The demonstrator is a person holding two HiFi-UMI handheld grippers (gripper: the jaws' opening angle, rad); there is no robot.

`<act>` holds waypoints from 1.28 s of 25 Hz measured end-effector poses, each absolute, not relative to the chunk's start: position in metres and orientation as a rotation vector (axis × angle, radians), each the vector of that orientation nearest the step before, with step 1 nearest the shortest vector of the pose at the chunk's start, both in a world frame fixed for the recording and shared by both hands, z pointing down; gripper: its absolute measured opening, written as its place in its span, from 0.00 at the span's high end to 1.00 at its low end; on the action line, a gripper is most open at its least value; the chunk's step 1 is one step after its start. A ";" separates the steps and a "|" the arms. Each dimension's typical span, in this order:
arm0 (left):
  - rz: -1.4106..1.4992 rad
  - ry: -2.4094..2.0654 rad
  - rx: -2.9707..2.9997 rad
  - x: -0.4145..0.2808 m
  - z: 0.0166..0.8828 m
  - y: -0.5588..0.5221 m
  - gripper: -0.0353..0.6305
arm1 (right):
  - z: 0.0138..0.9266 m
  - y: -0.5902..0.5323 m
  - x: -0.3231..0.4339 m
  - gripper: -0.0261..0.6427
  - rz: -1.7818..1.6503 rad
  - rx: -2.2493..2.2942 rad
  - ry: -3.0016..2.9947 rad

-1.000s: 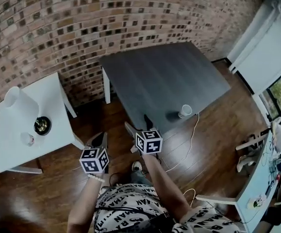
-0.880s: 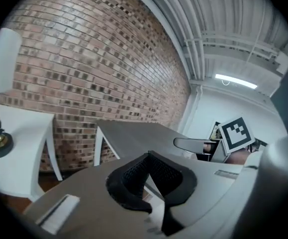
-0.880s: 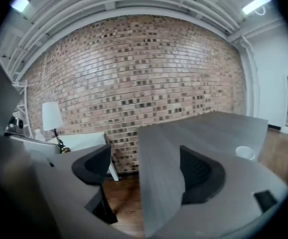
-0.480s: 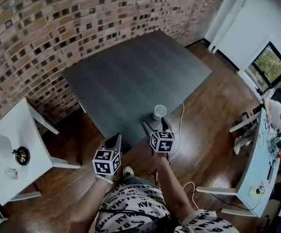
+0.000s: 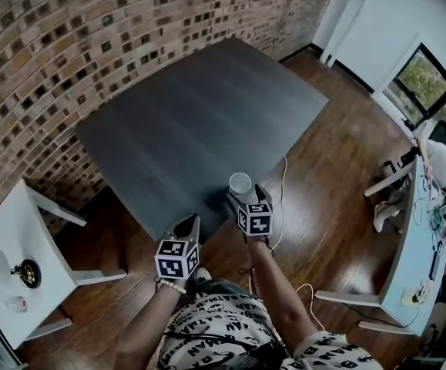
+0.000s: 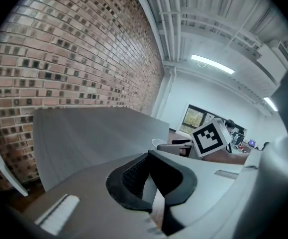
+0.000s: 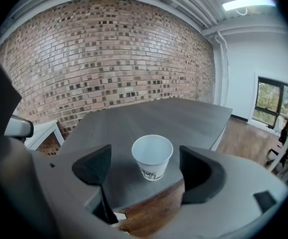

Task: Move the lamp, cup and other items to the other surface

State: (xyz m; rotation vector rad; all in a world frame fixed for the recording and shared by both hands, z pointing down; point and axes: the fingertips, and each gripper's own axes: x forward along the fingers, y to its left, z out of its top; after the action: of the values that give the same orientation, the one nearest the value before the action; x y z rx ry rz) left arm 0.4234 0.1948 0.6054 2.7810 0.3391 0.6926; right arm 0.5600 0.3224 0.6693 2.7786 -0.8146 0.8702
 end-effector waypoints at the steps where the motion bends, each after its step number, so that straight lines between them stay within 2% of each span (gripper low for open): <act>1: 0.704 0.345 2.780 0.427 0.609 0.198 0.95 | 0.674 0.323 0.564 0.30 0.881 2.772 -0.817; 11: 0.764 0.340 2.758 0.450 0.631 0.200 0.95 | 0.708 0.314 0.587 0.30 0.939 2.737 -0.841; 21: 0.780 0.282 2.747 0.445 0.641 0.183 0.95 | 0.722 0.308 0.597 0.41 0.956 2.728 -0.857; 32: 0.744 0.147 2.737 0.408 0.622 0.144 0.95 | 0.676 0.266 0.562 0.44 0.881 2.681 -1.005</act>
State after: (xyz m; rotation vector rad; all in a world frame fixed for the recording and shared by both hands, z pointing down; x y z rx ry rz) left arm 0.4084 0.1435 0.6224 2.7368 0.1473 0.7444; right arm 0.5622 0.2663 0.6765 2.6812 -1.0052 0.8805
